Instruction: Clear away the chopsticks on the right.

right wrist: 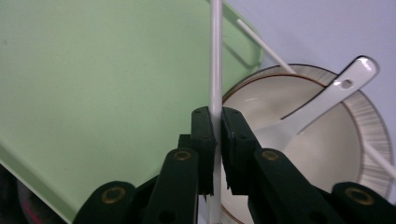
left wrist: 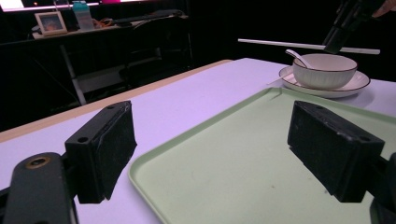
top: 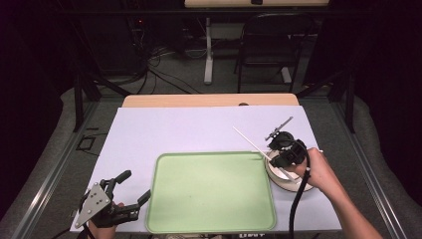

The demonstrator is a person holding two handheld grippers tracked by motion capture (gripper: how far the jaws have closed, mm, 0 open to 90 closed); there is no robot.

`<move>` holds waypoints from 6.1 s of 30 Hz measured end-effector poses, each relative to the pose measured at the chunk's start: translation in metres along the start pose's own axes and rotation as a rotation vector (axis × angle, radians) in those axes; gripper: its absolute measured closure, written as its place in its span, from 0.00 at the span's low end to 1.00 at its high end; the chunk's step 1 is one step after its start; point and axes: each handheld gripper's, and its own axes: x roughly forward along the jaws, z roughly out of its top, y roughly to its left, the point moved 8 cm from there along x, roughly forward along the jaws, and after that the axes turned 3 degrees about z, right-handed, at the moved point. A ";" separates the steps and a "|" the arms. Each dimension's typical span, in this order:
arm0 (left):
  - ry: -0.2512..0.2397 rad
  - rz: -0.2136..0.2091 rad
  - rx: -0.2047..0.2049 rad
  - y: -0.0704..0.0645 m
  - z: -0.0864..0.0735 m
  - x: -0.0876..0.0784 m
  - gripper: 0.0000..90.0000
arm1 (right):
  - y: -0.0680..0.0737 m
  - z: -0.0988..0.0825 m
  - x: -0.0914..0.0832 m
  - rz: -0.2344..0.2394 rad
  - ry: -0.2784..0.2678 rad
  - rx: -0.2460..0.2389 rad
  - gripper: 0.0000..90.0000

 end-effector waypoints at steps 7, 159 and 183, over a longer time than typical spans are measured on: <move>0.000 -0.002 -0.001 0.000 0.000 0.000 0.17 | 0.018 -0.012 0.016 0.036 0.004 0.029 0.93; -0.001 0.000 -0.003 0.000 0.000 0.000 0.17 | -0.152 -0.021 0.041 -0.025 0.260 -0.326 0.64; -0.001 -0.002 -0.002 0.000 0.000 0.000 0.17 | -0.150 -0.035 0.070 0.017 0.328 -0.389 0.84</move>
